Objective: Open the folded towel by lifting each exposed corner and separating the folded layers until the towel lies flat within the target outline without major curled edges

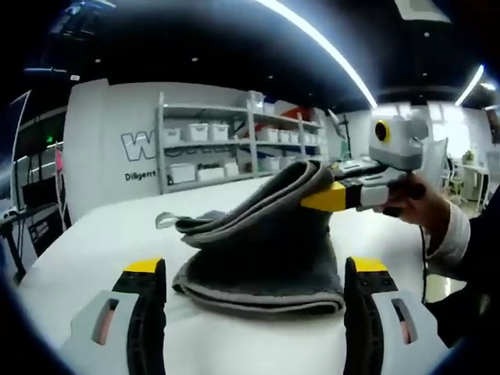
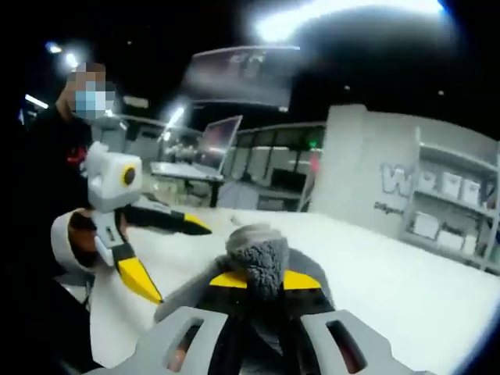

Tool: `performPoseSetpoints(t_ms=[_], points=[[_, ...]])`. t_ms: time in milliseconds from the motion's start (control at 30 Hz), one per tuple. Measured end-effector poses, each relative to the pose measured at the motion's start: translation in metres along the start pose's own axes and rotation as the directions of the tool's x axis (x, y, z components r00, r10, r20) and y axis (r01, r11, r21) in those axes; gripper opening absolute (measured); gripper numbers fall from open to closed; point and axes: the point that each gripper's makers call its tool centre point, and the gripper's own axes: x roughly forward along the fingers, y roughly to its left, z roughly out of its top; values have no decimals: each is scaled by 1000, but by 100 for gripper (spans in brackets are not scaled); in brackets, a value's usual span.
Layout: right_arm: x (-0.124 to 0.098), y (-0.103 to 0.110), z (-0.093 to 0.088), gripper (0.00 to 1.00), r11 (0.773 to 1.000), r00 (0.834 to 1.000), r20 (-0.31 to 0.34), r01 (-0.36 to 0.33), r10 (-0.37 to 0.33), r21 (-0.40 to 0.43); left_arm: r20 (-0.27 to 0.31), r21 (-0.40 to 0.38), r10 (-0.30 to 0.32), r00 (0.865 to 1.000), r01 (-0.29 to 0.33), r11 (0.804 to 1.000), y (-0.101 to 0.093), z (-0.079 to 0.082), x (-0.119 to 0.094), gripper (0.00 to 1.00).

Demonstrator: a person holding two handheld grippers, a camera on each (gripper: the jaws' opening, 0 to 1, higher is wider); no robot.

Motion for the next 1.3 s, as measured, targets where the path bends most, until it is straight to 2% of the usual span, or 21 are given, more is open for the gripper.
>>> performPoseSetpoints(t_ms=[167,267,367,500,633,867,967,1100,1167,1300], points=[[-11,-14,5,5,996,998,45,31,-35,87,11,-82,-76,997,77,994,-14,1,5,85],[-17,-26,4,5,989,996,55,57,-65,136,2,-58,-90,996,90,994,-22,-1,9,81],[-21,-30,4,5,987,995,74,50,-62,152,-28,-26,-88,996,87,996,-25,-6,11,79],[-27,-39,5,6,983,993,85,64,-80,172,-26,-62,-111,994,109,992,-30,-7,13,78],[-30,-45,5,6,980,992,88,73,-90,185,-44,-20,-122,992,121,992,-36,-11,16,74],[-35,-56,2,6,977,990,82,99,-116,187,-100,-3,-85,991,85,996,-33,-24,20,72],[-36,-62,0,6,978,989,72,116,-130,174,-107,0,-101,989,101,995,-36,-26,21,67],[-36,-70,0,5,974,987,75,127,-143,187,-129,-4,-128,983,128,992,-42,-32,24,54],[-36,-74,-1,5,973,986,75,132,-148,189,-148,17,-131,980,135,991,-46,-34,25,52],[-36,-85,-2,5,971,985,79,138,-156,196,-160,10,-162,974,165,986,-52,-35,24,40]])
